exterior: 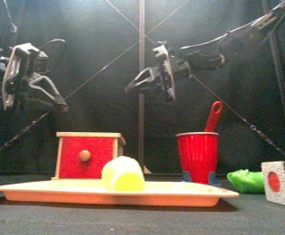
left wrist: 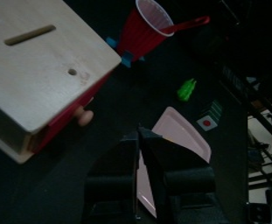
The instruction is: Grasp drawer handle
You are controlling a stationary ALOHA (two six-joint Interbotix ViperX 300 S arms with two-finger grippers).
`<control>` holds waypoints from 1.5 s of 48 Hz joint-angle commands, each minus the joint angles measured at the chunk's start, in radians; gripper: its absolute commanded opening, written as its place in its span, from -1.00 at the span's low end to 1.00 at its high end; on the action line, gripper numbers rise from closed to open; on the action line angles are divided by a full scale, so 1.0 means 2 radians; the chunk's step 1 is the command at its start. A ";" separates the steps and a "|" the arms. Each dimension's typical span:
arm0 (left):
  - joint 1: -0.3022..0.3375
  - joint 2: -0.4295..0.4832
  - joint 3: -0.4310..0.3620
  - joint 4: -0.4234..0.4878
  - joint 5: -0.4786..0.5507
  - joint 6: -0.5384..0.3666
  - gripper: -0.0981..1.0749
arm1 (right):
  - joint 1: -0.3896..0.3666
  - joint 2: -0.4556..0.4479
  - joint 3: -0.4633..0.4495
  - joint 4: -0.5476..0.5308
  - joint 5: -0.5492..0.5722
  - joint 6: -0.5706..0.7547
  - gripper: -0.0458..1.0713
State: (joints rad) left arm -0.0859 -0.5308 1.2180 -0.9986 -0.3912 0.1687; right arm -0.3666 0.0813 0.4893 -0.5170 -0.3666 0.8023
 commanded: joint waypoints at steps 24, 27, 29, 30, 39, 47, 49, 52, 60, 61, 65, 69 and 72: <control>0.002 0.130 -0.053 -0.032 -0.044 -0.094 0.62 | -0.018 0.058 -0.075 -0.059 0.036 -0.002 -0.18; 0.003 0.143 -0.060 -0.040 -0.044 -0.101 0.62 | -0.020 0.067 -0.083 -0.067 0.040 -0.001 -0.18; 0.005 0.150 -0.064 -0.043 -0.044 -0.103 0.62 | -0.021 0.072 -0.087 -0.070 0.042 -0.001 -0.18; 0.005 0.153 -0.067 -0.044 -0.045 -0.104 0.62 | -0.021 0.074 -0.090 -0.072 0.044 -0.001 -0.18; 0.012 0.172 -0.079 -0.065 -0.059 -0.108 0.62 | -0.022 0.095 -0.104 -0.075 0.074 0.000 -0.18; 0.017 0.173 -0.082 -0.107 -0.081 -0.110 0.62 | -0.022 0.100 -0.107 -0.075 0.116 0.000 -0.18; 0.018 0.173 -0.082 -0.117 -0.083 -0.110 0.62 | -0.021 0.100 -0.107 -0.075 0.125 0.000 -0.18; 0.021 0.173 -0.082 -0.130 -0.084 -0.110 0.62 | -0.021 0.100 -0.107 -0.074 0.134 0.001 -0.18; 0.028 0.174 -0.086 -0.149 -0.084 -0.110 0.61 | -0.020 0.100 -0.109 -0.075 0.137 0.000 -0.18; 0.028 0.174 -0.087 -0.150 -0.083 -0.110 0.61 | -0.020 0.100 -0.109 -0.075 0.138 0.001 -0.18; 0.031 0.174 -0.091 -0.149 -0.081 -0.110 0.61 | -0.020 0.100 -0.109 -0.073 0.138 0.001 -0.18; 0.033 0.178 -0.093 -0.149 -0.078 -0.110 0.61 | -0.019 0.100 -0.107 -0.072 0.138 0.002 -0.18; 0.033 0.183 -0.093 -0.150 -0.078 -0.110 0.61 | -0.018 0.100 -0.108 -0.072 0.138 0.002 -0.18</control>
State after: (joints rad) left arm -0.0230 -0.1749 1.0538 -1.2962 -0.5461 -0.0537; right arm -0.4019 0.3022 0.2823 -0.6642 -0.0982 0.8038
